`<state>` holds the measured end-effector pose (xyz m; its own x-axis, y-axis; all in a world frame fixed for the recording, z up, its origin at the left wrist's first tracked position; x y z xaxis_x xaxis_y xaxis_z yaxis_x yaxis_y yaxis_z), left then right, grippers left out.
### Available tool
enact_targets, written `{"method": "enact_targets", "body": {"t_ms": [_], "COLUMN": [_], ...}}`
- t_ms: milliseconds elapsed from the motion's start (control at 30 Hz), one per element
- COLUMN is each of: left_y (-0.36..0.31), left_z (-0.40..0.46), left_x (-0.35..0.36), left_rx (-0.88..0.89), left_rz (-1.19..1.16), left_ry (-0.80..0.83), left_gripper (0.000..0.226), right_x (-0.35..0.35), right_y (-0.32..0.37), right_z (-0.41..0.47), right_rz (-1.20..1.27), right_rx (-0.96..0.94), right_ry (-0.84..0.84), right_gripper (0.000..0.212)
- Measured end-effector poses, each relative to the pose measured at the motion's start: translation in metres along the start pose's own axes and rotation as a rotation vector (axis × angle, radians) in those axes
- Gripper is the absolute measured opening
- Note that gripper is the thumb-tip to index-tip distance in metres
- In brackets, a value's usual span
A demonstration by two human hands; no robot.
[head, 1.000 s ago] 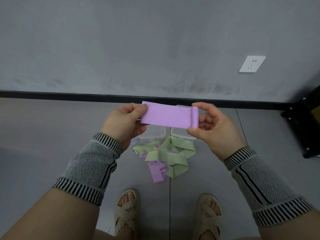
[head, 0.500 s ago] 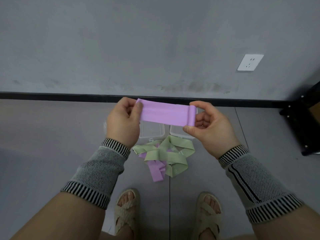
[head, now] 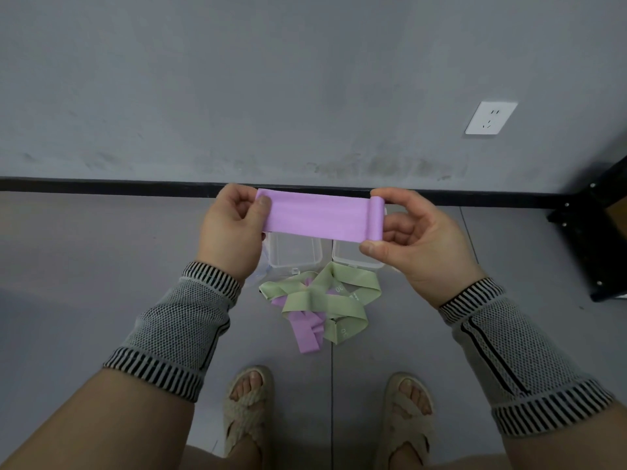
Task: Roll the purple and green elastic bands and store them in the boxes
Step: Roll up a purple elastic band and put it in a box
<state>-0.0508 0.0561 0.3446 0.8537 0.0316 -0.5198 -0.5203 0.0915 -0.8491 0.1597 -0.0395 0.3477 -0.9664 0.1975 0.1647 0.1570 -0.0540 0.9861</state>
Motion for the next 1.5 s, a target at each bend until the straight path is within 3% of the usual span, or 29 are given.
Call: {"method": "enact_targets", "body": {"t_ms": [200,333,433,567,700,800,1500], "left_y": [0.008,-0.010,-0.025,-0.033,-0.027,-0.026,-0.036], "left_z": [-0.002,-0.010,-0.019,-0.035,-0.037,-0.039,-0.037], "left_x": [0.016,0.021,0.034,0.047,0.048,0.050,0.043], "left_rx": [-0.013,0.094,0.168,0.096,0.006,0.012,0.091], "left_rz": [0.218,0.292,0.182,-0.065,-0.051,-0.015,0.201], "left_ry": [0.079,0.106,0.241,0.482,0.529,0.590,0.489], "left_gripper": [0.005,0.031,0.037,0.039,0.023,0.033,0.023], "right_x": [0.011,0.024,0.033,0.041,0.038,0.032,0.032], "right_y": [-0.002,-0.005,-0.007,-0.004,-0.004,-0.005,-0.015], "right_z": [-0.002,-0.005,-0.007,-0.010,-0.011,-0.010,-0.004], "right_rz": [-0.085,-0.072,-0.039,0.002,0.002,-0.001,-0.349], "right_rx": [-0.005,0.031,0.053,0.069,0.082,0.089,-0.024], "right_ry": [0.055,0.151,0.210,0.261,0.275,0.258,0.121], "right_gripper": [0.060,0.061,0.061,0.061,0.064,0.064,0.057]}}
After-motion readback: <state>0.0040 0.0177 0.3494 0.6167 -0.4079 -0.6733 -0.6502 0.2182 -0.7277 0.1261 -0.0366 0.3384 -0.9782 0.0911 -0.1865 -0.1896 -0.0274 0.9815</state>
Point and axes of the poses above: each hand's wrist, its own z-axis towards the middle knuckle, its own x-axis out of the palm, y = z × x, the point moved 7 cm from there along z, towards the middle knuckle, and after that the axes turned 14 degrees about z, right-handed, at the moved point
